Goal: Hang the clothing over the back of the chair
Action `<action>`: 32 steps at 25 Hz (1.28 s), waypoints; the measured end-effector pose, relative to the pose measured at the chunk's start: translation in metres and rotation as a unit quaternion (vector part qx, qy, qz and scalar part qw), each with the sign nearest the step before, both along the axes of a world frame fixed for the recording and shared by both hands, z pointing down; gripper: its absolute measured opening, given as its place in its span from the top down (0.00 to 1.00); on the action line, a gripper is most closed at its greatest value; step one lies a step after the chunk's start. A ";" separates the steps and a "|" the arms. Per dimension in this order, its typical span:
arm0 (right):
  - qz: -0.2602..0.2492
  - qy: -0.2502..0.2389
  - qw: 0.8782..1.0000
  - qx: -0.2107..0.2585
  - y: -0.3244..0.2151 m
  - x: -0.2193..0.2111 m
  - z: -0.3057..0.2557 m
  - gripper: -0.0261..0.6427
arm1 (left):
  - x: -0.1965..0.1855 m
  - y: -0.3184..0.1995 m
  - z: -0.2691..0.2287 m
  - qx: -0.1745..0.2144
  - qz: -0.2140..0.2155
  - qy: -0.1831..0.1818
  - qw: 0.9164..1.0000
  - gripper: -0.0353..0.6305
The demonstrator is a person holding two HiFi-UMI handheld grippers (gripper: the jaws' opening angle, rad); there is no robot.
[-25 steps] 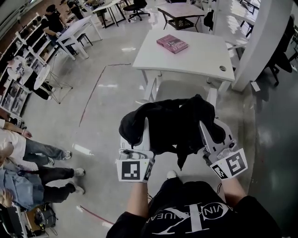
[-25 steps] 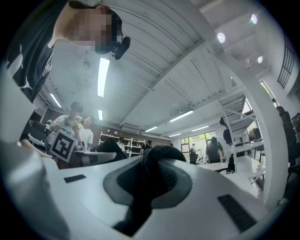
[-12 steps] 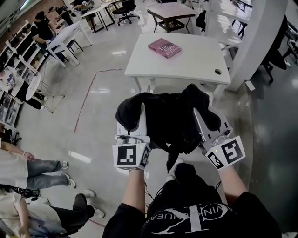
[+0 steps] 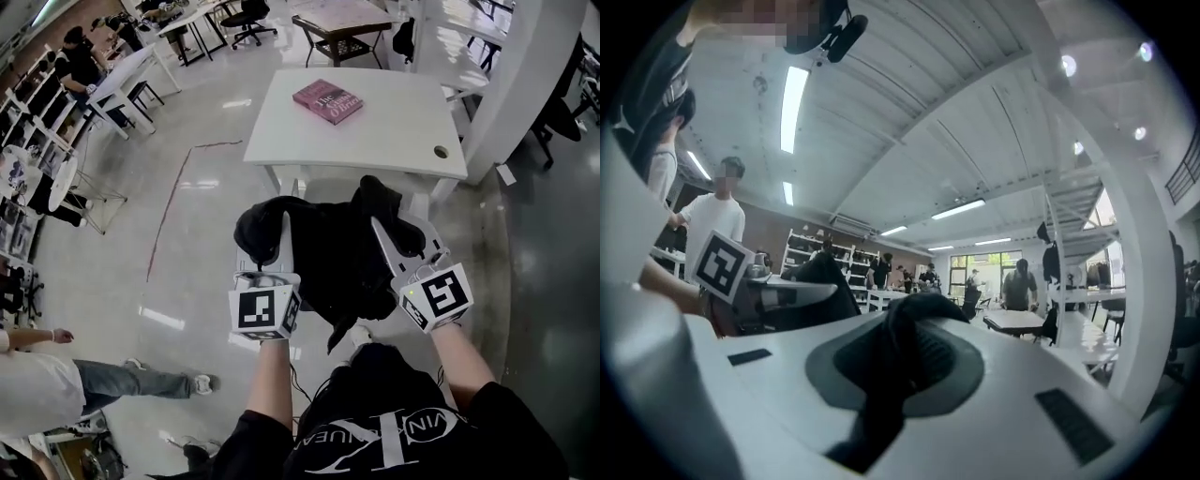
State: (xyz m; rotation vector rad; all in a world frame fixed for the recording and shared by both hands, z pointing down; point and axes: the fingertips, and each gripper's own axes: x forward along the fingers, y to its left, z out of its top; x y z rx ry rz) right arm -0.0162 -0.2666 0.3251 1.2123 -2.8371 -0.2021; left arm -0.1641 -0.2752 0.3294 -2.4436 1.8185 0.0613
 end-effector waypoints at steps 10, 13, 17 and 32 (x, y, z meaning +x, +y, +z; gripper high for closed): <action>0.011 0.029 0.999 -0.028 -0.042 0.011 0.029 0.91 | 0.022 -0.044 0.016 -0.014 0.016 -0.014 1.000 0.89; 0.014 0.038 0.998 -0.042 -0.055 0.013 0.042 0.91 | 0.026 -0.056 0.025 -0.025 0.017 -0.020 0.999 0.89; 0.016 0.046 0.997 -0.063 -0.069 0.013 0.061 0.91 | 0.026 -0.070 0.042 -0.043 0.018 -0.034 0.998 0.89; 0.003 0.081 0.987 -0.142 -0.106 0.008 0.118 0.91 | 0.032 -0.111 0.104 -0.166 0.041 -0.044 0.984 0.88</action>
